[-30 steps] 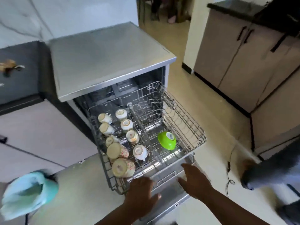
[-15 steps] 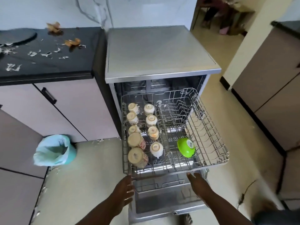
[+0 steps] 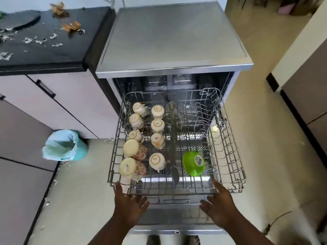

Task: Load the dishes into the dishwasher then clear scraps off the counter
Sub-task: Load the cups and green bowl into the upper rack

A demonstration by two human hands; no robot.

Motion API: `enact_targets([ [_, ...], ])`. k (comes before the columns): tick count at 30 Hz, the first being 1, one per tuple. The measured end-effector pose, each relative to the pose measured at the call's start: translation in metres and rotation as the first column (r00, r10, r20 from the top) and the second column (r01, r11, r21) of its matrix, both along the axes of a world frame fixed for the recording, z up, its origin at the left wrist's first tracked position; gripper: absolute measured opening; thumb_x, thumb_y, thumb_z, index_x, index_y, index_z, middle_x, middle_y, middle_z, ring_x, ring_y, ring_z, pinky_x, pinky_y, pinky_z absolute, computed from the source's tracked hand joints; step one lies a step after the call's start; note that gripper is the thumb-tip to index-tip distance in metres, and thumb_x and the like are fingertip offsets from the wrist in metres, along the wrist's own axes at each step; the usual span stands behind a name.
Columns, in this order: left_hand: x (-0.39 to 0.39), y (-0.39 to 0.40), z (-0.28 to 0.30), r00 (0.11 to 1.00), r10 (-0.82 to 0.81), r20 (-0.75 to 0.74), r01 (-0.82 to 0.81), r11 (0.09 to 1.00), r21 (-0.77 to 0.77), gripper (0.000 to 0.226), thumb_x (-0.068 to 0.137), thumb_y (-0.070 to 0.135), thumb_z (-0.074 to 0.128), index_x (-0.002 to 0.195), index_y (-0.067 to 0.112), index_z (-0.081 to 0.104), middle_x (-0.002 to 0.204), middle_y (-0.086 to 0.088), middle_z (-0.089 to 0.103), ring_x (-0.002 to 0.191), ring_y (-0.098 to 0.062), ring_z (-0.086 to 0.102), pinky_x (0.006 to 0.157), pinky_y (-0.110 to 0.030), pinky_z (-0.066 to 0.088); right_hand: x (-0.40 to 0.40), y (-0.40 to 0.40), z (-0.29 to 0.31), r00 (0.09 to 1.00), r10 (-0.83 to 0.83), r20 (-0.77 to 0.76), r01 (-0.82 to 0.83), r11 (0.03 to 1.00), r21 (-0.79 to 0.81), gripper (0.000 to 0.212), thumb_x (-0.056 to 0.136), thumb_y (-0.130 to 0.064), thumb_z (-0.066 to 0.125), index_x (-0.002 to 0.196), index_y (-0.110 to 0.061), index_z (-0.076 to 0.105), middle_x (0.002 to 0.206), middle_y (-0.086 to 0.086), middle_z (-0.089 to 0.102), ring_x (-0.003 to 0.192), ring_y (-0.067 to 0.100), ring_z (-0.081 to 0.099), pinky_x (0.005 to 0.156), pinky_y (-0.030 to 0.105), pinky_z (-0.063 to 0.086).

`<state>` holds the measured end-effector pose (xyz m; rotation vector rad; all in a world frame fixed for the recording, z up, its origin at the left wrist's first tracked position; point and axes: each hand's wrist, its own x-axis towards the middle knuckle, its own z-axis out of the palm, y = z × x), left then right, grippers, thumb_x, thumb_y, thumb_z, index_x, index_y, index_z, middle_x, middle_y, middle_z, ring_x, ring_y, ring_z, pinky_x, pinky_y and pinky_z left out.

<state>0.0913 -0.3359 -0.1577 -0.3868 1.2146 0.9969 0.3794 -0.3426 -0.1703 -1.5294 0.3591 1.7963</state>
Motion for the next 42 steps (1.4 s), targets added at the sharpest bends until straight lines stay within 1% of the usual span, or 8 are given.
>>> enact_targets([
  [3, 0.001, 0.001, 0.0, 0.99, 0.111, 0.088, -0.112, 0.994, 0.007, 0.11, 0.06, 0.082, 0.052, 0.134, 0.001, 0.041, 0.138, -0.029, 0.042, 0.117, -0.046, 0.049, 0.102, -0.055, 0.038, 0.003, 0.007, -0.004, 0.993, -0.043, -0.114, 0.044, 0.999, 0.007, 0.072, 0.051, -0.046, 0.083, 0.108, -0.014, 0.054, 0.086, 0.013, 0.051, 0.077, 0.032, 0.056, 0.076, 0.04, 0.051],
  [7, 0.004, 0.01, 0.002, 0.947, 0.272, 0.169, -0.27, 0.962, -0.033, 0.133, 0.045, 0.076, 0.053, 0.15, 0.003, 0.016, 0.15, -0.032, 0.024, 0.136, -0.051, 0.025, 0.112, -0.06, 0.017, 0.003, 0.021, -0.011, 0.97, -0.117, -0.213, 0.122, 0.992, 0.011, 0.063, 0.076, -0.042, 0.069, 0.131, -0.016, 0.054, 0.12, 0.025, 0.057, 0.096, 0.038, 0.059, 0.082, 0.046, 0.052],
  [12, 0.005, 0.042, -0.009, 0.914, 0.288, 0.286, -0.314, 0.948, 0.05, 0.126, 0.052, 0.08, 0.058, 0.147, 0.004, 0.025, 0.139, -0.033, 0.039, 0.129, -0.048, 0.038, 0.107, -0.059, 0.026, 0.008, 0.064, 0.001, 0.96, -0.174, -0.217, 0.197, 0.976, 0.089, 0.065, 0.059, -0.039, 0.077, 0.111, -0.006, 0.056, 0.086, 0.024, 0.068, 0.086, 0.039, 0.066, 0.103, 0.054, 0.04],
  [17, 0.007, 0.102, 0.001, 0.94, 0.267, 0.21, -0.283, 0.958, 0.05, 0.117, 0.071, 0.082, 0.044, 0.152, 0.007, 0.004, 0.155, -0.029, 0.009, 0.14, -0.05, 0.015, 0.113, -0.061, 0.015, 0.005, 0.117, 0.0, 0.963, -0.161, -0.216, 0.193, 0.971, 0.138, 0.11, 0.026, -0.041, 0.092, 0.123, -0.004, 0.054, 0.117, 0.029, 0.06, 0.102, 0.043, 0.06, 0.084, 0.052, 0.051],
  [24, 0.017, 0.18, 0.014, 0.978, 0.122, 0.166, -0.156, 0.966, 0.205, 0.114, 0.076, 0.081, 0.038, 0.151, 0.003, 0.001, 0.152, -0.034, 0.011, 0.135, -0.055, 0.021, 0.08, -0.065, 0.039, 0.011, 0.199, -0.005, 0.971, -0.146, -0.188, 0.186, 0.959, 0.213, 0.09, 0.069, -0.062, 0.063, 0.139, -0.01, 0.041, 0.125, 0.026, 0.054, 0.115, 0.04, 0.053, 0.099, 0.05, 0.043],
  [29, 0.011, 0.229, -0.007, 0.988, 0.058, 0.142, -0.098, 0.949, 0.3, 0.114, 0.073, 0.084, 0.038, 0.151, 0.005, 0.011, 0.154, -0.032, 0.008, 0.139, -0.052, 0.013, 0.111, -0.062, 0.02, 0.01, 0.243, -0.006, 0.977, -0.128, -0.171, 0.176, 0.937, 0.303, 0.077, 0.077, -0.067, 0.053, 0.13, -0.01, 0.051, 0.129, 0.024, 0.053, 0.12, 0.039, 0.051, 0.098, 0.05, 0.043],
  [34, 0.003, 0.268, -0.03, 0.99, -0.021, 0.14, -0.042, 0.9, 0.434, 0.109, 0.071, 0.089, 0.033, 0.139, 0.002, 0.037, 0.136, -0.025, 0.047, 0.124, -0.042, 0.046, 0.104, -0.051, 0.037, 0.01, 0.28, -0.017, 0.984, -0.105, -0.146, 0.153, 0.917, 0.368, 0.08, 0.078, -0.071, 0.047, 0.13, -0.01, 0.053, 0.134, 0.017, 0.053, 0.127, 0.031, 0.048, 0.107, 0.046, 0.036],
  [42, 0.004, 0.33, -0.046, 0.995, -0.038, 0.097, -0.023, 0.83, 0.557, 0.111, 0.071, 0.09, 0.029, 0.136, 0.002, 0.04, 0.138, -0.028, 0.047, 0.129, -0.042, 0.044, 0.109, -0.056, 0.032, 0.011, 0.35, -0.05, 0.989, -0.129, -0.078, 0.15, 0.864, 0.48, 0.043, 0.091, -0.053, 0.033, 0.105, -0.023, 0.059, 0.114, 0.006, 0.06, 0.09, 0.024, 0.057, 0.086, 0.036, 0.041],
])
